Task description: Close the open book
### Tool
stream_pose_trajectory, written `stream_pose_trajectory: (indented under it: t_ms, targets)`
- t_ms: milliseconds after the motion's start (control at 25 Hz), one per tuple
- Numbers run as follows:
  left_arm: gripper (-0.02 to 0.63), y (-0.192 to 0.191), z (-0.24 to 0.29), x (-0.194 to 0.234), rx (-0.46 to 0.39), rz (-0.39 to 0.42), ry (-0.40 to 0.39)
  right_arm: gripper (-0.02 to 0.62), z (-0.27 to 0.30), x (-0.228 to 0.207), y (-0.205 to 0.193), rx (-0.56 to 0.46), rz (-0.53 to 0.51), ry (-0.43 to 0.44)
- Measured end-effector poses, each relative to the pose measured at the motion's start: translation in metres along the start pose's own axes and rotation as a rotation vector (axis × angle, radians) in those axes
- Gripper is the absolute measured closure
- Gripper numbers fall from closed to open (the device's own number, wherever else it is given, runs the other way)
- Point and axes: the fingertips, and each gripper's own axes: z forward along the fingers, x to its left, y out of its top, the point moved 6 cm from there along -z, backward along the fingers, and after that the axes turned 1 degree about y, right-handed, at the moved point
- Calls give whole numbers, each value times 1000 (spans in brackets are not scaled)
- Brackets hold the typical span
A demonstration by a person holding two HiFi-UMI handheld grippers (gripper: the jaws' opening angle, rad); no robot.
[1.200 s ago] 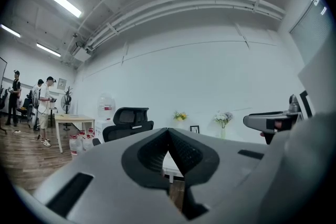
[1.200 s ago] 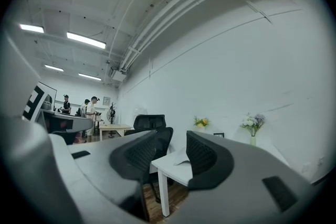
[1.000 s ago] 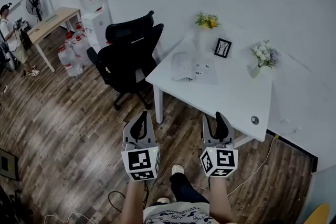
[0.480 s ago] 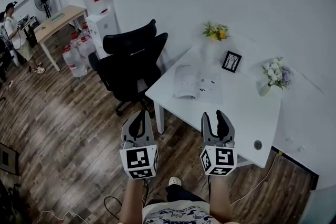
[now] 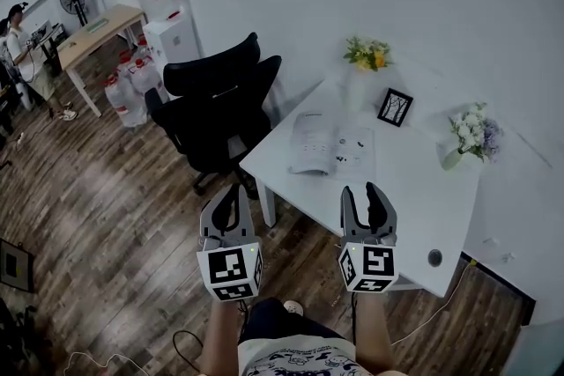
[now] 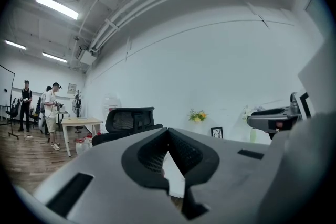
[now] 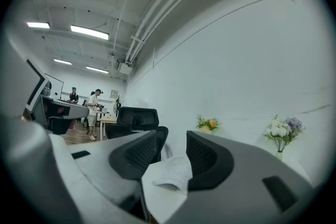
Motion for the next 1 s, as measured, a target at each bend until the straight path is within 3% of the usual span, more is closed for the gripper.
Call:
stream_pose_trajectory:
  t_ms: [480, 1000]
  targets:
    - [583, -16, 46, 10, 45, -7, -4, 425, 48, -5, -18, 72, -40, -2]
    - [583, -26, 152, 38, 64, -14, -87, 423, 143, -8, -28, 109, -66, -51]
